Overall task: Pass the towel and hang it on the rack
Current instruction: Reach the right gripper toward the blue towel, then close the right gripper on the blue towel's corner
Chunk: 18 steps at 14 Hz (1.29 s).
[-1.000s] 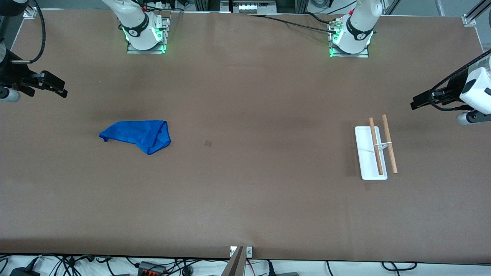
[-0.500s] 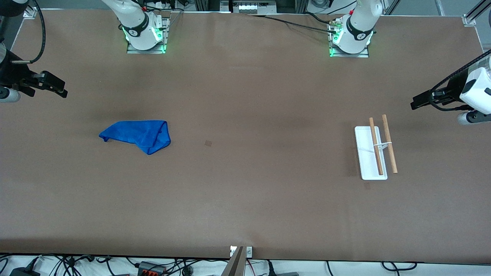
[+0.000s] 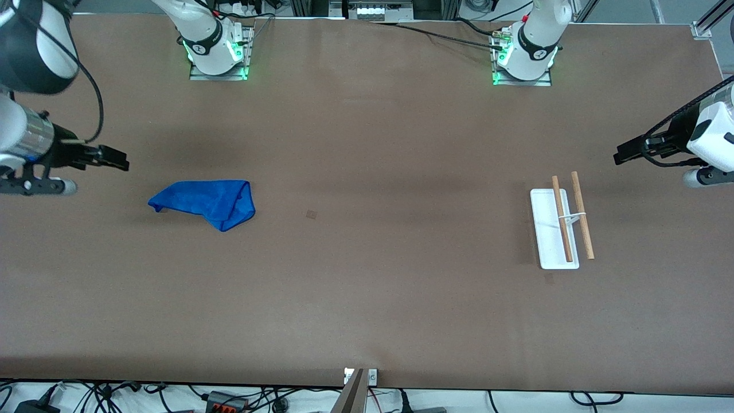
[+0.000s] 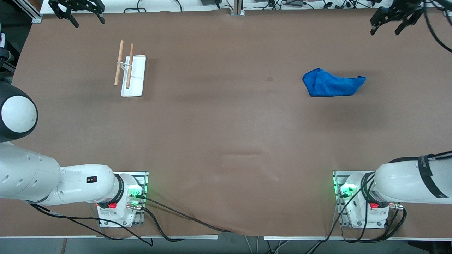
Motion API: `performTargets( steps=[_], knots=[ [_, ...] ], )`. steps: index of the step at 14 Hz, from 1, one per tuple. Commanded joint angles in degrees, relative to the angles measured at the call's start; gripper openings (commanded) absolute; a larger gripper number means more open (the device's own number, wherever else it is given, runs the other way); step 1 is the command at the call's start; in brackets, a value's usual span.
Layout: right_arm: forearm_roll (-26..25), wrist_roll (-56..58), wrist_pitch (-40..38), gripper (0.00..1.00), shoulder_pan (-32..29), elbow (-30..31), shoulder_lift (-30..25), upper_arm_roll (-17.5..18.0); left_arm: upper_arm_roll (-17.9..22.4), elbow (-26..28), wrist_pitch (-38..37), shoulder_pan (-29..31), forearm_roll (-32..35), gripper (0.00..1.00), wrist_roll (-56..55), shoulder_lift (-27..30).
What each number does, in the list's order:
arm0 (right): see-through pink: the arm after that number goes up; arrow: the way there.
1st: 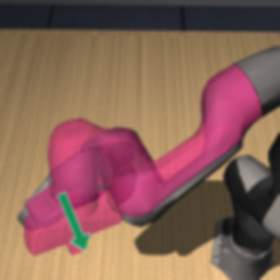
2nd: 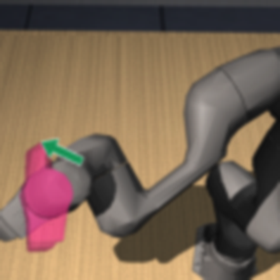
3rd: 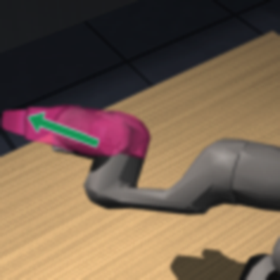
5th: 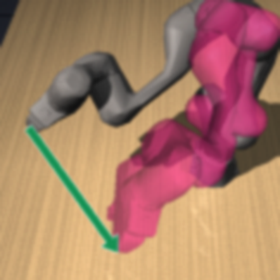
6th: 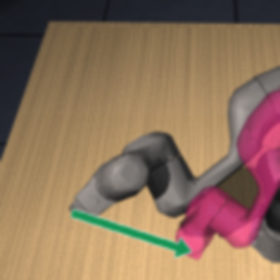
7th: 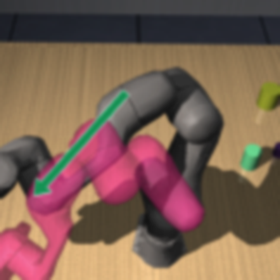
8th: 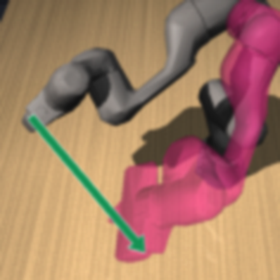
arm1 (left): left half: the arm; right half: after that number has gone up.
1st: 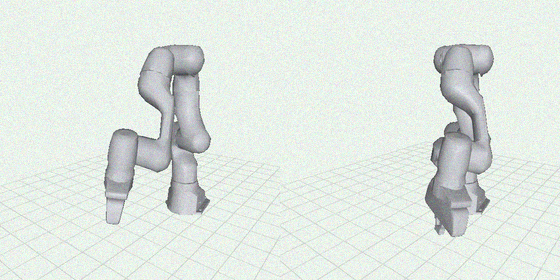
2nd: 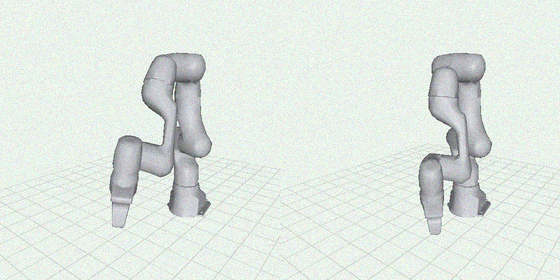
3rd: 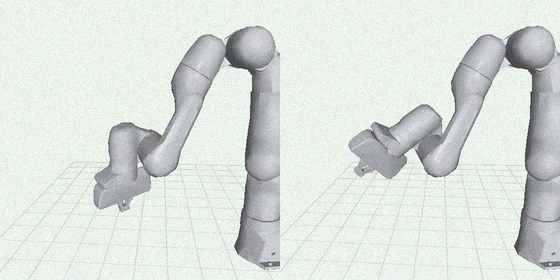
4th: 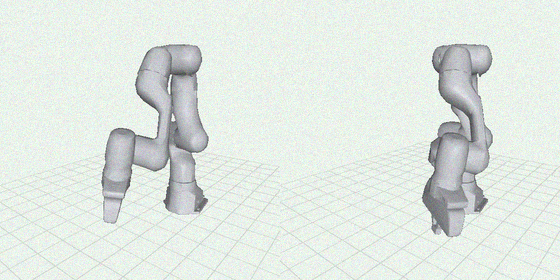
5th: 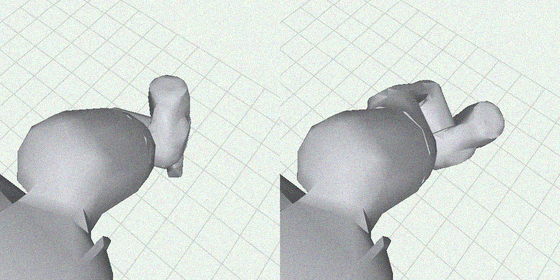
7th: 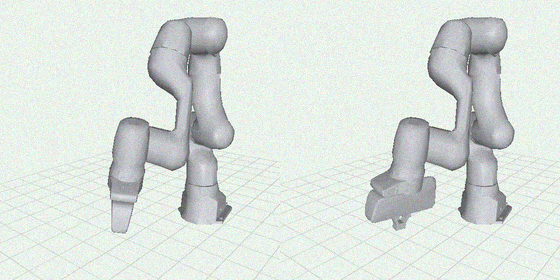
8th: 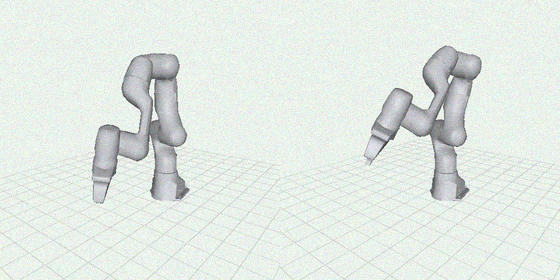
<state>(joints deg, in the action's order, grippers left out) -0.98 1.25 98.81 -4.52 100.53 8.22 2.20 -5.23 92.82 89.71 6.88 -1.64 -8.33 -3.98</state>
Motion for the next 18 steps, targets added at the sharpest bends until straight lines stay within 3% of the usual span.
performTargets(
  steps=[1,10,13,15,18],
  knots=[
    [-0.9,0.9,0.4,1.0,-0.9,-1.2,5.0,0.0,0.0,-1.8,-1.3,0.2,-0.5,1.0,0.0,-0.8],
    [-0.4,6.8,4.1,1.0,-4.6,-1.3,17.6,-0.4,0.1,-1.8,-1.3,0.2,-0.6,1.0,0.0,-0.8],
    [6.0,1.1,4.1,1.0,-9.1,-1.3,22.2,-0.4,0.0,-1.8,-1.2,0.2,-0.6,1.0,0.1,-0.8],
    [13.4,0.9,4.6,1.0,-13.7,-1.3,26.0,-0.4,0.1,-1.8,-1.2,0.2,-0.6,1.0,0.1,-0.9],
    [17.7,0.6,5.3,1.0,-15.2,-1.3,27.3,-0.4,0.3,-1.9,-1.2,0.2,-0.6,1.0,0.1,-0.9]
  ],
)
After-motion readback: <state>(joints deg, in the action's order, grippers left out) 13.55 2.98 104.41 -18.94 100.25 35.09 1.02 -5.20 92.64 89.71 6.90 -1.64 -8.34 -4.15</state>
